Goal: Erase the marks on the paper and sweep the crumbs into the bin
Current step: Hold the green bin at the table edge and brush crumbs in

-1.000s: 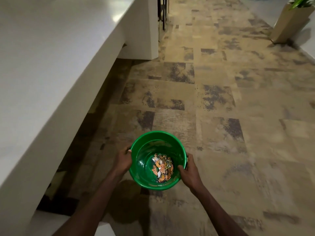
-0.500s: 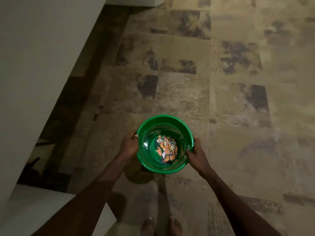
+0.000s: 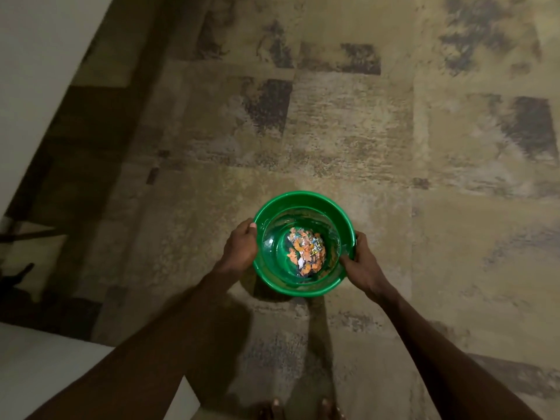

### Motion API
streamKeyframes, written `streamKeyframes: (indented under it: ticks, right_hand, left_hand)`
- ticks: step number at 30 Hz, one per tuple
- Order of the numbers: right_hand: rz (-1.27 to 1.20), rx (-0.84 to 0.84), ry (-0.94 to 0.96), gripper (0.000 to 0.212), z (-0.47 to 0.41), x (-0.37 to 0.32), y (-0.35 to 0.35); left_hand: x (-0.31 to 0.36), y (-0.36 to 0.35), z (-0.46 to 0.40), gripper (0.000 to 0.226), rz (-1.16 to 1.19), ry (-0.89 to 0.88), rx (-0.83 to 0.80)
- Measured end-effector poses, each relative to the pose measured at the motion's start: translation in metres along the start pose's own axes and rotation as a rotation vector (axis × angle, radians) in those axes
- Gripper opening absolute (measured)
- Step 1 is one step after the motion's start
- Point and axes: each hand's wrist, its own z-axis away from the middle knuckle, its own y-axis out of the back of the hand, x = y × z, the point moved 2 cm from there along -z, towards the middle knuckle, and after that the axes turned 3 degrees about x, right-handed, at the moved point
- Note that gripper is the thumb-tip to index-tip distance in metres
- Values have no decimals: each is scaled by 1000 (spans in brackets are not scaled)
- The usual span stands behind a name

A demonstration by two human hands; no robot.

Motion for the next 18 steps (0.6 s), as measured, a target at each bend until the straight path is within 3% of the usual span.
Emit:
streamKeyframes:
  ticks: [18]
  right_hand:
    - [97,-31,-10,46,-55,61,-54]
  left_hand:
    - [-75,-46,-59,46,-37,-34,33]
